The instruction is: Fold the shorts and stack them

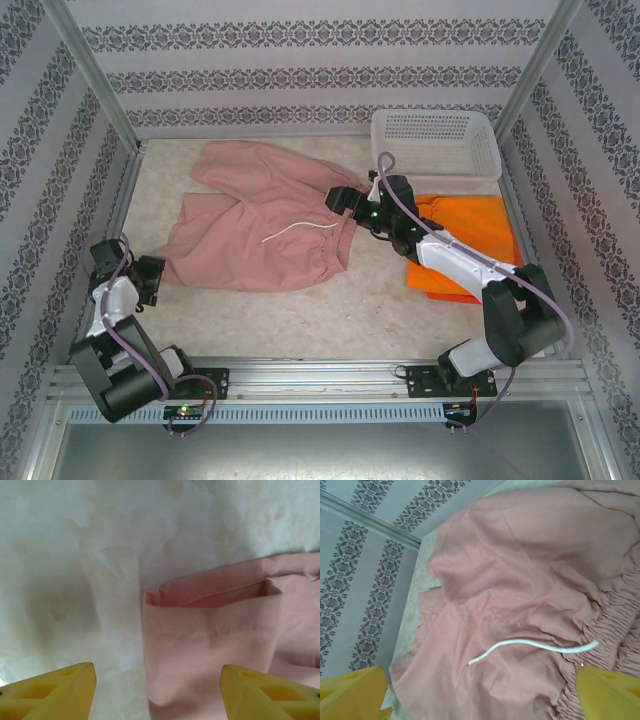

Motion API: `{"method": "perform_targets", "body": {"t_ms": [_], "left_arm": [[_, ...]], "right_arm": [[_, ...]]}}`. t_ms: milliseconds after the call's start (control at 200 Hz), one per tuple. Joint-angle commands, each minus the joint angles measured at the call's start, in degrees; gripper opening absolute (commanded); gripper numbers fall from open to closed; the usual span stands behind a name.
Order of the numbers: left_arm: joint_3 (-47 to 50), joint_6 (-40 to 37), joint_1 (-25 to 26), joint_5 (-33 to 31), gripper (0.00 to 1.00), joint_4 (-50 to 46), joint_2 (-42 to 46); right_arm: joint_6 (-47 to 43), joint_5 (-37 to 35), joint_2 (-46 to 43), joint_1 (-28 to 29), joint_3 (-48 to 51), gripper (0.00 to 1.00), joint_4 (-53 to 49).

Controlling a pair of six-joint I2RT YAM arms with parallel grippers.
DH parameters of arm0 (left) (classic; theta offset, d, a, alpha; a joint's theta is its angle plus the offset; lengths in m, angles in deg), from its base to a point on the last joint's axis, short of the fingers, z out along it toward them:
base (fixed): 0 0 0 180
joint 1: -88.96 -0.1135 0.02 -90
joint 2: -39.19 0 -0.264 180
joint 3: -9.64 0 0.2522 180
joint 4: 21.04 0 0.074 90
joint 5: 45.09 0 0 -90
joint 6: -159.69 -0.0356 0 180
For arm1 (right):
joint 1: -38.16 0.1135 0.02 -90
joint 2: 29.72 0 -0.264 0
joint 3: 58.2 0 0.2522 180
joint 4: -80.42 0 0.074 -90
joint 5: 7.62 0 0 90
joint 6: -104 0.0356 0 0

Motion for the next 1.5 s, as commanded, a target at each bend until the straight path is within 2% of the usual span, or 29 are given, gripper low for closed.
{"method": "perform_targets", "body": {"t_ms": [0, 220, 315, 440, 654, 939, 1194, 1494], "left_arm": [[-1.31, 1.22, -0.53, 0.89, 0.66, 3.95, -3.30], [-3.70, 1.02, -0.50, 0.45, 0.60, 4.59, -8.91], [-3.94, 1.47, -0.42, 0.80, 0.52, 6.48, -10.90], [-5.12, 1.95, -0.33, 2.67, 0.38, 8.52, -13.44], [-6.04, 2.28, 0.29, 6.30, 0.00, 9.74, -12.62], [-6.56, -0.54, 0.46, 6.51, 0.00, 4.00, -0.67], [-5.41, -1.64, 0.55, 8.18, 0.00, 3.45, 1.03], [-4.01, -1.11, 0.55, 10.69, 0.00, 6.07, 0.48]], "right_arm": [[0.79, -0.83, -3.87, -0.39, 2.98, 0.97, 3.00], [1.09, -0.86, -6.63, -0.84, 7.73, 0.98, 3.04], [1.52, -0.20, -7.43, -1.11, 9.38, 0.98, 2.61], [1.80, 0.76, -8.77, -0.85, 11.87, 0.97, 0.96], [5.34, -0.27, -11.17, 0.51, 16.31, 0.97, -1.43], [13.87, -4.09, -6.48, 7.37, 16.95, 0.81, -4.56], [21.70, -9.44, -3.69, 12.31, 17.46, 0.70, -5.20], [26.94, -12.28, 1.64, 15.43, 13.49, 0.71, -3.36]]}}
